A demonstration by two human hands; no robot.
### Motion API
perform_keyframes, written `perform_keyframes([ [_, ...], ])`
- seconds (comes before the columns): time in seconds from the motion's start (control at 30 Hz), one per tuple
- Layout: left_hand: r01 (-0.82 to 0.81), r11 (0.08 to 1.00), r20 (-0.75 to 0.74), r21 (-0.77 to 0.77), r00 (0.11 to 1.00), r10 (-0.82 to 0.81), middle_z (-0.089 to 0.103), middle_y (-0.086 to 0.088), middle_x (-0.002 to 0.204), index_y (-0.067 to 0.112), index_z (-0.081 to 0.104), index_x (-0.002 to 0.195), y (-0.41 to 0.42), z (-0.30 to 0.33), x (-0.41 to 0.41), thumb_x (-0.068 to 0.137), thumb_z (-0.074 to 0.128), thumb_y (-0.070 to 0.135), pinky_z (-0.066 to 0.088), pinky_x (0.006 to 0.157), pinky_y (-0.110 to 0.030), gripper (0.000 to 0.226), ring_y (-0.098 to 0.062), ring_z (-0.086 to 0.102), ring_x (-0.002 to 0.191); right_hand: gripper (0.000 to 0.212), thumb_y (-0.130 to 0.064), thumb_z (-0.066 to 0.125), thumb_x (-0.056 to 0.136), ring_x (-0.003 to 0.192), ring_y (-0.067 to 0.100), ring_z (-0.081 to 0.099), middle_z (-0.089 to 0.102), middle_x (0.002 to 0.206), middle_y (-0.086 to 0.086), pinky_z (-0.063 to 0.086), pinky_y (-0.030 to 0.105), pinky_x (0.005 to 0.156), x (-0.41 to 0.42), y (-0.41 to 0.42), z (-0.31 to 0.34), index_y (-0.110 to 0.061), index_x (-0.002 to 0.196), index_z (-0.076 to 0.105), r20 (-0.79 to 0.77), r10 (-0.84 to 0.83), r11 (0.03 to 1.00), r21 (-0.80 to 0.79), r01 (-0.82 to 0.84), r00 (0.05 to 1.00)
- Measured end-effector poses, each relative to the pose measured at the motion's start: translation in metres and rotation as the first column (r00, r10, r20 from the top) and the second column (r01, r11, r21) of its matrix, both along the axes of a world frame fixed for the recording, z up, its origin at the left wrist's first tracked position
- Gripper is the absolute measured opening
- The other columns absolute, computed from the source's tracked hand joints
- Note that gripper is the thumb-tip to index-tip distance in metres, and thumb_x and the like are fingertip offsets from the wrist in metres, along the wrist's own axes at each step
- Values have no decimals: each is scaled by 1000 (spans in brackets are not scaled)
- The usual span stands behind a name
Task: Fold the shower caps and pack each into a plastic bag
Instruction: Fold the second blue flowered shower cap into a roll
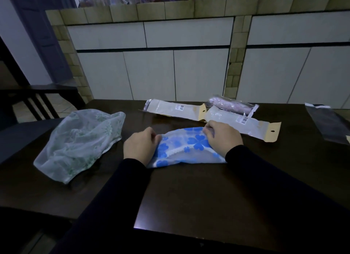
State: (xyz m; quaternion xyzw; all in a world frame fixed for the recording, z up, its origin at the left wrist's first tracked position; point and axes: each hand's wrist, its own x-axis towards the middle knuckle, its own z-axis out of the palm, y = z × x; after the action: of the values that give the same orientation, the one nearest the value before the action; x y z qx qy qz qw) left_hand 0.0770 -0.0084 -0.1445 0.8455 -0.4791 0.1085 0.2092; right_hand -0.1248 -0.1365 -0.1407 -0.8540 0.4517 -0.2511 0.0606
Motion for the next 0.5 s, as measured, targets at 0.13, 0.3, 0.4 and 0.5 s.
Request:
perform_keyframes([
  [0.13,215,928,315,-304,942,-115,63,-3,85,18,66,84,6,9,-10,82,62,28,42,62,-34,11,-27,56,79,20,-32,54,94,94,16,54,60,105,-1,47,28,77,3,-5,-1,-23,110,62,-6,8,994,-107,-8,1000],
  [0.3,440,898,254,1,868,-426,64,9,121,28,68,114,12,10,-38,86,37,44,37,91,-37,44,-19,50,119,19,-15,53,86,94,22,54,63,99,-2,43,38,81,3,-5,7,-20,98,67,1,70,969,-236,-68,998],
  [0.4,397,899,60,184,909,-413,37,10,152,29,44,142,9,7,-30,90,25,45,25,105,-34,57,-16,25,142,24,-12,49,80,87,24,62,71,92,-1,43,38,81,3,6,14,-17,87,71,61,262,930,-282,-235,963],
  [0.5,424,854,-83,301,904,-419,11,11,160,33,19,151,8,7,-26,101,30,43,12,114,-35,53,-12,3,148,30,-18,46,90,113,17,56,65,121,-2,35,38,97,7,20,12,-21,107,71,4,372,917,-158,-367,928],
])
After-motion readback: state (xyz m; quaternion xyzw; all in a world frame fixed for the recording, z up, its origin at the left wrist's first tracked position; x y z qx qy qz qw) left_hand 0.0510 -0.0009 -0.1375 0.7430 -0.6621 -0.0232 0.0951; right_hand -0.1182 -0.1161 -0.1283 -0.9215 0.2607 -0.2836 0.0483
